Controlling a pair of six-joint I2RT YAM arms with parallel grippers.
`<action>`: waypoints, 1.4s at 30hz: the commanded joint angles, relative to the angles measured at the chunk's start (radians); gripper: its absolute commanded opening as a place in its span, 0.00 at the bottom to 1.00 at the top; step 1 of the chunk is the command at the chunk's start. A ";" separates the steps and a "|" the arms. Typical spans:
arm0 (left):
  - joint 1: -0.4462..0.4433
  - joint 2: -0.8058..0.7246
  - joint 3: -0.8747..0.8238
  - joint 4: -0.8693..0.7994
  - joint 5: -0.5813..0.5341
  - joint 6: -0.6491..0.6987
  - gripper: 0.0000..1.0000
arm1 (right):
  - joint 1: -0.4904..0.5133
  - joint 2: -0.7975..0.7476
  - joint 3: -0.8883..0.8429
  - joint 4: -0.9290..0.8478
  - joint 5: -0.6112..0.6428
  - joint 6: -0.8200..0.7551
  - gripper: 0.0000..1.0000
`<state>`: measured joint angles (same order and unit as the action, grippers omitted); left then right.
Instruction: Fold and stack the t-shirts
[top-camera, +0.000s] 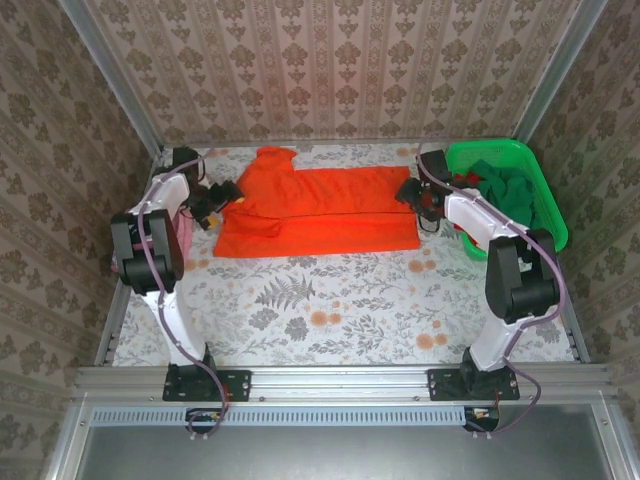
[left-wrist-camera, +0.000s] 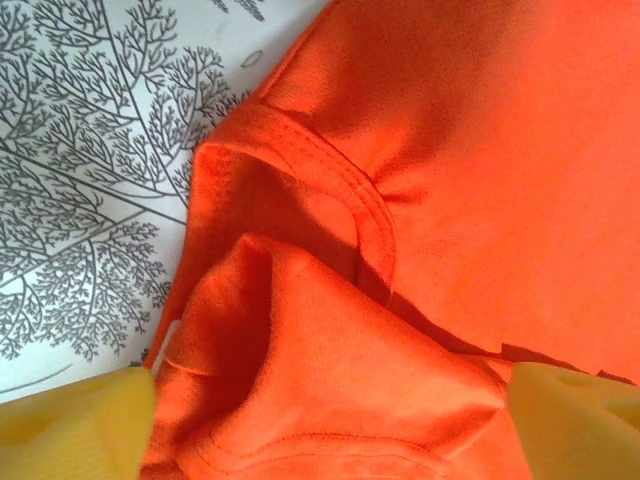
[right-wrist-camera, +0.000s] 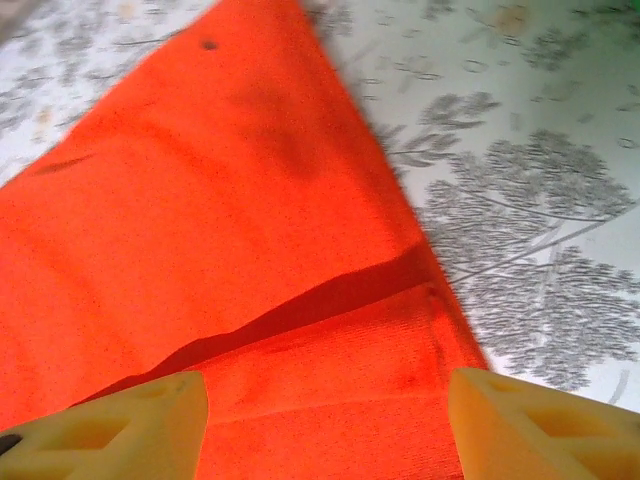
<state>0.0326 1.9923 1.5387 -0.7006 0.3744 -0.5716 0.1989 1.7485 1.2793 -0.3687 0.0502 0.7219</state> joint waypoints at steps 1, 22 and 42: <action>-0.061 -0.068 -0.046 0.074 0.016 -0.034 0.96 | 0.059 0.012 -0.027 0.058 -0.001 -0.078 0.66; -0.094 -0.327 -0.655 0.256 0.000 -0.097 0.98 | 0.121 -0.023 -0.383 -0.001 -0.132 0.075 0.64; 0.007 -0.271 -0.201 0.303 0.105 0.501 1.00 | 0.162 -0.167 -0.262 0.114 -0.175 -0.066 0.68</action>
<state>0.0151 1.6268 1.2667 -0.4126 0.4088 -0.3134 0.3580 1.5719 0.9829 -0.2665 -0.0963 0.7044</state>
